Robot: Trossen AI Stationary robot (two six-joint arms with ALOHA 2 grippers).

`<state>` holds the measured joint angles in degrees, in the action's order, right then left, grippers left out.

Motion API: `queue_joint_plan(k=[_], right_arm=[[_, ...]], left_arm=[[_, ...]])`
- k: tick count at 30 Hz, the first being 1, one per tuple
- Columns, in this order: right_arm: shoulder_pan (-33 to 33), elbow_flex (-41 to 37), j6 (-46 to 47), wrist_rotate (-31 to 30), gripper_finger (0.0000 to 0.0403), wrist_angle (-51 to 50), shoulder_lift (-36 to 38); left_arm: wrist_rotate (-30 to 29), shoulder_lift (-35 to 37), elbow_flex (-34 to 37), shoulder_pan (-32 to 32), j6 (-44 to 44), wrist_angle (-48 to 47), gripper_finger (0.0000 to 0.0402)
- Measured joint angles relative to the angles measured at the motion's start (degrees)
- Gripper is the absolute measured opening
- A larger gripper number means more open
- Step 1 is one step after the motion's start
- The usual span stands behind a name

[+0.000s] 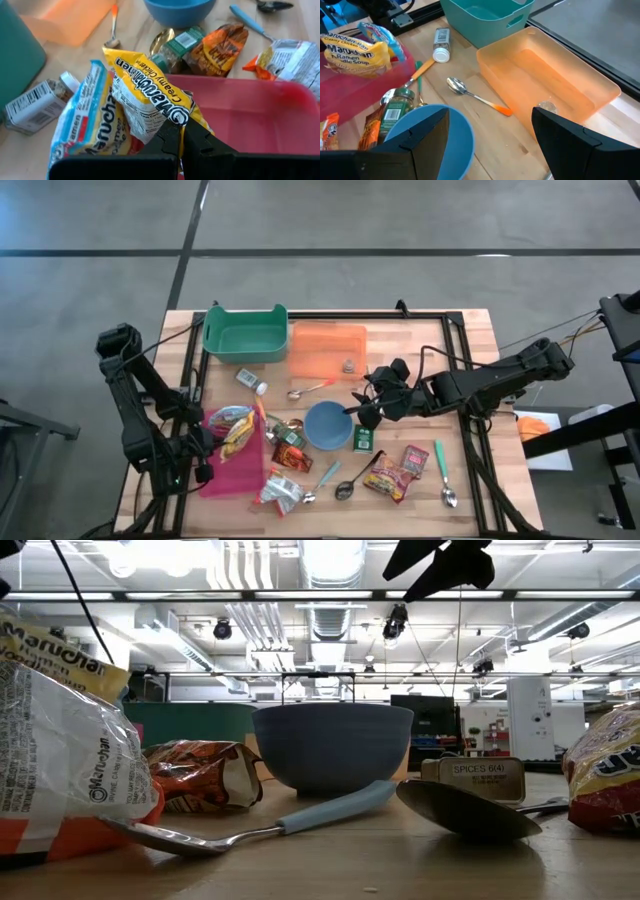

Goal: Pick & Place Food Item
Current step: Put the yellow noodle pack into the pink bin

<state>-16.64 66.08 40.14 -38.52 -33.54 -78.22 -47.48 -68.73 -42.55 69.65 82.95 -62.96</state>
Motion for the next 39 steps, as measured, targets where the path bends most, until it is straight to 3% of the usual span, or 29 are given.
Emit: queue_joint_plan(k=[21,26,39], right_arm=[[0.00,0.00,3.21,0.00,0.0280,0.02,0.00],[0.00,0.00,3.21,0.00,0.0280,0.02,0.00],[0.00,-1.64,2.97,0.02,0.0281,3.75,0.02]], left_arm=[[5.32,0.00,1.75,-0.11,12.80,-3.67,0.0000],[9.64,0.00,1.75,-1.22,17.02,-6.11,0.0000],[12.23,-0.02,1.75,-5.82,17.64,-7.02,0.0000]])
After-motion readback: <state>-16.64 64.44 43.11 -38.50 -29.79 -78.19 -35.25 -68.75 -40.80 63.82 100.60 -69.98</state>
